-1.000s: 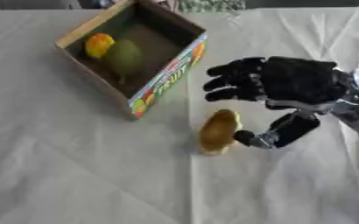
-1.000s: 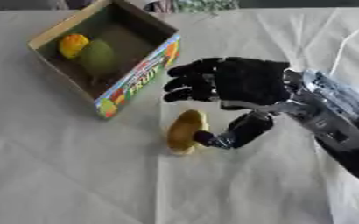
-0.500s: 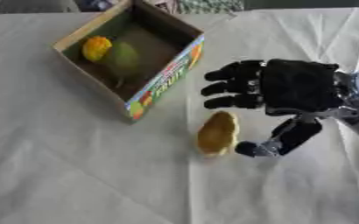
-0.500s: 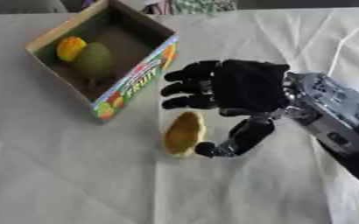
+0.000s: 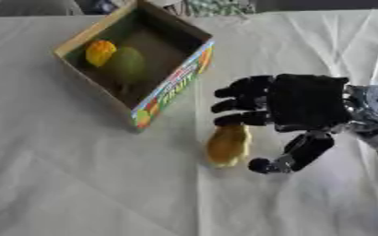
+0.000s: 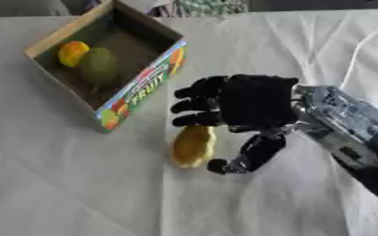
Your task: Pick up objects on the table and place them in the box.
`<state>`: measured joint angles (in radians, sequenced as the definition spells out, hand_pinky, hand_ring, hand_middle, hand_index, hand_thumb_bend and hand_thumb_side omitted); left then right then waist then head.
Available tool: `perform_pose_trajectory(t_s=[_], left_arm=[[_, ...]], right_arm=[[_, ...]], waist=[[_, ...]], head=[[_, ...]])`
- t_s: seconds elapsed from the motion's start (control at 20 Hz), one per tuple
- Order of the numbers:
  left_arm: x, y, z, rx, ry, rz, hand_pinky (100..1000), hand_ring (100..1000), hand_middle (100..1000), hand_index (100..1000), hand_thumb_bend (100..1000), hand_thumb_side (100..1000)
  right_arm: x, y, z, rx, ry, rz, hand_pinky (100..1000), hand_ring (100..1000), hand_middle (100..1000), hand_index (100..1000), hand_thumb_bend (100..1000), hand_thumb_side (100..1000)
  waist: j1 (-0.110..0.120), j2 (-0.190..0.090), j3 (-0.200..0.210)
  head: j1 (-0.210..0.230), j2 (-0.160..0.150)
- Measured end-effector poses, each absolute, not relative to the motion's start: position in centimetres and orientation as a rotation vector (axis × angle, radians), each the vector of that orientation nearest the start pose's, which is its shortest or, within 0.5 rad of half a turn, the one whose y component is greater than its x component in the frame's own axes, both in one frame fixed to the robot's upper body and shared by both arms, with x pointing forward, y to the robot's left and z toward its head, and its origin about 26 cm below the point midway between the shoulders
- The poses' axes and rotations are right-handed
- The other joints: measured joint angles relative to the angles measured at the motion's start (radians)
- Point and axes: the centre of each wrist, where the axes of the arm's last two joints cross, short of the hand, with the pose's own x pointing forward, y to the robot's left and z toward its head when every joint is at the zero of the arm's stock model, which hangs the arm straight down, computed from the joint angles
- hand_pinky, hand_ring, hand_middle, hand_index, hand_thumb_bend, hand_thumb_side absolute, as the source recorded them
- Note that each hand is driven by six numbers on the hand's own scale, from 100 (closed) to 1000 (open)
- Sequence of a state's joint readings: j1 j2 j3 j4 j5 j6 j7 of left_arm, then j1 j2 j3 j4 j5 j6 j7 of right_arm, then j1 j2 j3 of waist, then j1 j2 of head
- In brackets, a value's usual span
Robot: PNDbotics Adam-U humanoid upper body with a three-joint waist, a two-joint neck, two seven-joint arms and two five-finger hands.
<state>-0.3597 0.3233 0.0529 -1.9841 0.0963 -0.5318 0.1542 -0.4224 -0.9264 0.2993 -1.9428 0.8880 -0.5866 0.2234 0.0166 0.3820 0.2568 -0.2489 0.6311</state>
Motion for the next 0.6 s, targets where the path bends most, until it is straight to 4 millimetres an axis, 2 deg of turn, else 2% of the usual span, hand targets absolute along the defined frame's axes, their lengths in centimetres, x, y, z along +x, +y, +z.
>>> perform_pose_trajectory(t_s=[0.6], left_arm=[[30.7,26.4,21.7,-0.025,3.410,0.148,812,819,799,895,100,555]], right_arm=[[32.2,-29.0,22.0,1.013,1.786,-2.412,892,1000,892,947,219,589]], waist=[[0.006,0.009,0.003]], head=[[-0.005,-0.013]])
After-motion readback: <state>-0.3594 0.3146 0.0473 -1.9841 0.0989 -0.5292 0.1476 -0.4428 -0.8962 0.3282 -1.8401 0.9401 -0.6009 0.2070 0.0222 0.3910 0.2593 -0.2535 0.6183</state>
